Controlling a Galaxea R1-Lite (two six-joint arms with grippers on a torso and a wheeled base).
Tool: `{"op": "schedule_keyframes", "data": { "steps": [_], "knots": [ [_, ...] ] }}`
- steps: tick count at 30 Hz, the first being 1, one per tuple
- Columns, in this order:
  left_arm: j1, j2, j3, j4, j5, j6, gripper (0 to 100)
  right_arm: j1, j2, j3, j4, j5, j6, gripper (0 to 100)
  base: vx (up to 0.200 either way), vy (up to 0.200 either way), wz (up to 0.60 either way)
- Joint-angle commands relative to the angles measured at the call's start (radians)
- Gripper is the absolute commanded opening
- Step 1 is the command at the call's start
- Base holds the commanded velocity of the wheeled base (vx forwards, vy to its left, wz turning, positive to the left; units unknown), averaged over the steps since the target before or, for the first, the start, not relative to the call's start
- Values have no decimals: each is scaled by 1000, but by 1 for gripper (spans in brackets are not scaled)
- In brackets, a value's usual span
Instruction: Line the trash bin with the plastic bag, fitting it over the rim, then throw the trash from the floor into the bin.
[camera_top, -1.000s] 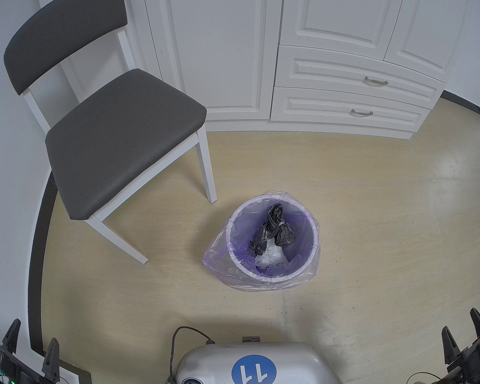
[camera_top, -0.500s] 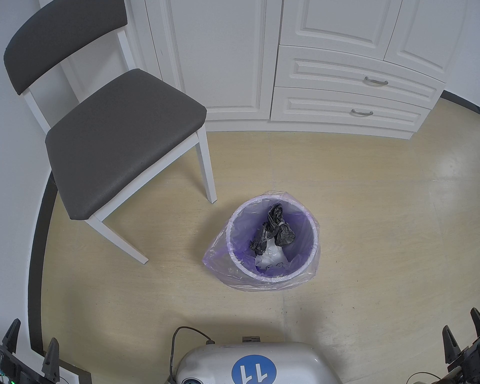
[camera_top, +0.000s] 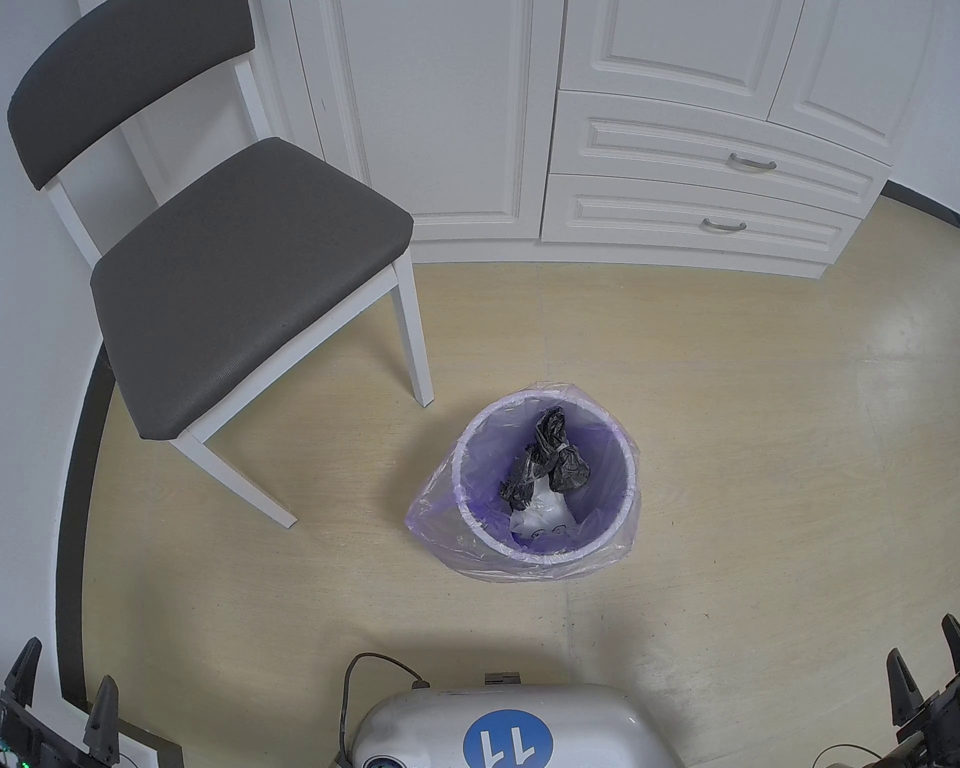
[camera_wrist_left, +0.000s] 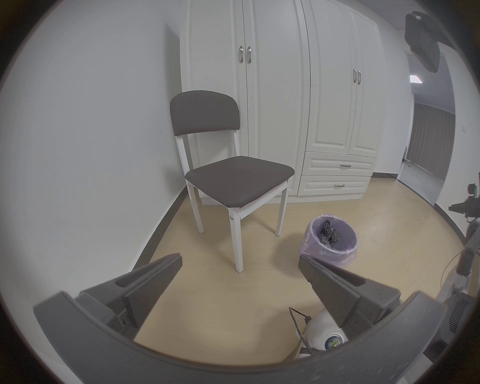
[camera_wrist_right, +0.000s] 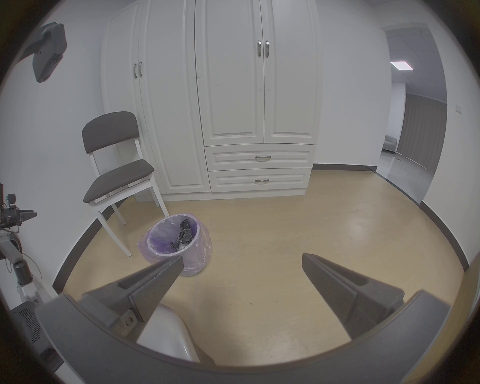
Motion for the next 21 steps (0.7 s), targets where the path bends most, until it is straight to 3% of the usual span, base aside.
{"op": "schedule_keyframes", "data": {
  "steps": [1, 21],
  "knots": [
    [0, -13, 18, 0, 0, -4, 100, 0, -16, 18, -1, 0, 2, 100, 0, 0, 0],
    [1, -13, 18, 0, 2, -7, 100, 0, -16, 18, -1, -2, 1, 100, 0, 0, 0]
  ]
}}
